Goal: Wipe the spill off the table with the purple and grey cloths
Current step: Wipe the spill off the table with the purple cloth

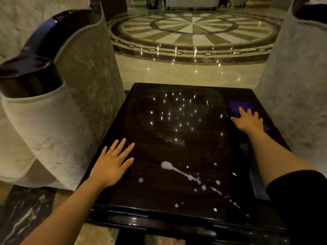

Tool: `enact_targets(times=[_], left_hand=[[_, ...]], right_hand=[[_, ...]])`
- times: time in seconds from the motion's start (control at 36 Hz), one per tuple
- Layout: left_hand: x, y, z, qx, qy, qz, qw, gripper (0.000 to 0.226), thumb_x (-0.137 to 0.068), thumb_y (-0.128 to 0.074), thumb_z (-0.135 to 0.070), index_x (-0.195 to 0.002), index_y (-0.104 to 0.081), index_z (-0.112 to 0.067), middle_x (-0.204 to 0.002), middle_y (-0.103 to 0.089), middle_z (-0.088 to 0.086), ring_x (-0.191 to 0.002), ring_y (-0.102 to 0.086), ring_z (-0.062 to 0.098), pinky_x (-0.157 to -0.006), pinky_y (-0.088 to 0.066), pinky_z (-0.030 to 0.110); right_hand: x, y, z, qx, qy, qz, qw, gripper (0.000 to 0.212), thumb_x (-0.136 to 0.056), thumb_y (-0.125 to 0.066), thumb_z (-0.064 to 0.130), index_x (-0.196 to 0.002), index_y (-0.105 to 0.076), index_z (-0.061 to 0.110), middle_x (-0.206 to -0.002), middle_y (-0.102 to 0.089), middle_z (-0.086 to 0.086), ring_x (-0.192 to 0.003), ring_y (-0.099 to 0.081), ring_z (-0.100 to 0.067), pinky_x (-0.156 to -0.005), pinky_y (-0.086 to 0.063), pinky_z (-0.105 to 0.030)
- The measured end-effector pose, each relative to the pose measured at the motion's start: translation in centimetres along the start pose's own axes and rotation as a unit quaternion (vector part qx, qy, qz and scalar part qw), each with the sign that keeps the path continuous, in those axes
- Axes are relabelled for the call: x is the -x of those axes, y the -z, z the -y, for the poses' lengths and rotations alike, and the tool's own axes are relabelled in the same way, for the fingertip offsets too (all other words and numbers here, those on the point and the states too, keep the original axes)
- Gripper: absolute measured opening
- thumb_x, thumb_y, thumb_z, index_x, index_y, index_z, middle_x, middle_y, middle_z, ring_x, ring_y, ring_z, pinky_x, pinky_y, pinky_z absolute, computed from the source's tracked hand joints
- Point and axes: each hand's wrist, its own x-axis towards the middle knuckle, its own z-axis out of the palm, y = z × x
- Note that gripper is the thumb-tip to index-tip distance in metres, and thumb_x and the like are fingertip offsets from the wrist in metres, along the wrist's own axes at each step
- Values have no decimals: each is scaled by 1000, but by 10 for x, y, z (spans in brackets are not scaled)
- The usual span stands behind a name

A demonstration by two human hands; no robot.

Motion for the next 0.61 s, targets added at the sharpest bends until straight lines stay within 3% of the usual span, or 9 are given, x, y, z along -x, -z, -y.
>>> enact_targets(times=[0.28, 0.61], left_hand=[[0, -1, 1, -2, -4, -2, 1000, 55, -95, -23, -46, -130, 18, -35, -156, 10, -4, -143, 14, 13, -117, 6, 38], [-1, -1, 2, -2, -7, 7, 1000, 53, -95, -20, -46, -132, 16, -34, -157, 9, -2, -143, 13, 16, -117, 6, 40]], right_hand=[[7, -8, 14, 14, 30, 3, 999, 52, -96, -31, 34, -143, -11, 25, -156, -8, -11, -142, -4, -35, -115, -7, -50], [60, -30, 62, 27, 155, 49, 986, 50, -97, -30, 34, -143, -15, 25, -156, -9, -9, -142, -6, -32, -115, -9, -47]])
